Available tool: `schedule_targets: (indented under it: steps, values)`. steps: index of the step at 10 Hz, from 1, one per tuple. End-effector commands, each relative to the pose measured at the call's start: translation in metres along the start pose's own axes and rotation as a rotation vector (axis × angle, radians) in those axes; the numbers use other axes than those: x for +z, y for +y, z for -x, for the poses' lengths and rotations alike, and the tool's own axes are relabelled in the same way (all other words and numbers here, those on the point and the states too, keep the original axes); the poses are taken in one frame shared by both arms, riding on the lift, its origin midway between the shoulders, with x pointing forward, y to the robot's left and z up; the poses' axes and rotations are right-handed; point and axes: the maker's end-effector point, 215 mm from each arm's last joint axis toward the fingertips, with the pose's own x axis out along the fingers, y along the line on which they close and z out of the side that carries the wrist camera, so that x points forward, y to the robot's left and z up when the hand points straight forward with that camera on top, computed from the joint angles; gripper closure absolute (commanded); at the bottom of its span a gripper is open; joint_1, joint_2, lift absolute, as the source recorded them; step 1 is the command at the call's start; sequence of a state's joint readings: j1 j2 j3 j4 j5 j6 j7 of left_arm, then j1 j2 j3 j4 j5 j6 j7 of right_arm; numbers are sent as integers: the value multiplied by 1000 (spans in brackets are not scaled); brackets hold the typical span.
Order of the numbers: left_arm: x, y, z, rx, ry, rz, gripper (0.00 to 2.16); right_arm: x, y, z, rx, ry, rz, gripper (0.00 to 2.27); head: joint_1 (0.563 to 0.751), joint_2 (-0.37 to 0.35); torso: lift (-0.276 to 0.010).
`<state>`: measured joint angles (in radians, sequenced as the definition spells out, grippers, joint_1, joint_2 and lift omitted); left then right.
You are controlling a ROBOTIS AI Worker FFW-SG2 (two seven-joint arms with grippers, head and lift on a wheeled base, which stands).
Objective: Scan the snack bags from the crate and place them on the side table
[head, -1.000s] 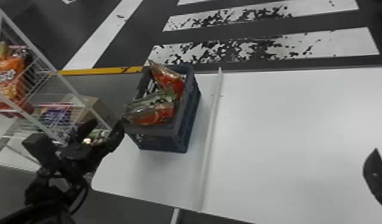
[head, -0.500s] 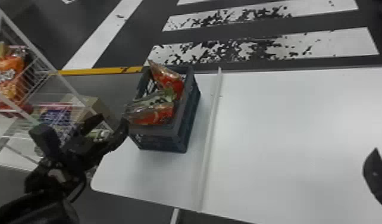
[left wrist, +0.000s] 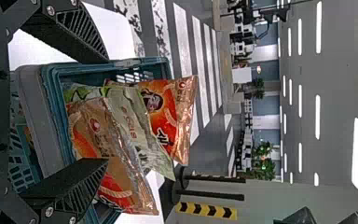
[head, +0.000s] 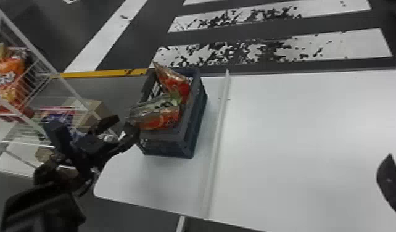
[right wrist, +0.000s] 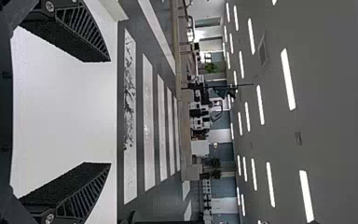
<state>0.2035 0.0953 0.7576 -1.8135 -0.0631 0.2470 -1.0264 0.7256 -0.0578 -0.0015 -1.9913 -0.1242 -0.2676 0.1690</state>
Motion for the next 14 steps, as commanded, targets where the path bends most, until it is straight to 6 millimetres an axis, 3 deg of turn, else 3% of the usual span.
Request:
schedule_targets:
  steps: [1, 3, 7, 8, 10, 11, 13, 14]
  values:
    - [-2, 2, -5, -15, 4, 0, 140, 0, 0, 0, -1, 0, -1, 80, 695, 350, -94]
    - [-5, 3, -11, -37, 15, -9, 147, 1, 0, 0, 2, -1, 1, 80, 695, 350, -94]
    - [-8, -14, -27, -113, 29, -21, 265, 3, -1, 0, 0, -5, 3, 80, 695, 344, -94]
    - [-8, -15, -29, -119, 38, -27, 394, 2, -1, 0, 0, -2, 3, 80, 695, 337, -94]
    - [-8, -20, -29, -146, 38, -25, 967, 3, -1, 0, 0, -4, 2, 80, 695, 327, -94]
    - [-7, -19, -29, -145, 37, -25, 1426, 3, -1, 0, 0, -4, 2, 80, 695, 323, -94]
    - [-4, -13, -25, -131, 26, -27, 1453, 3, -1, -1, 0, -6, 2, 80, 695, 323, -94]
    - [-2, 0, -21, -74, 22, -25, 2145, 3, -1, -1, -1, -6, 1, 80, 695, 327, -94]
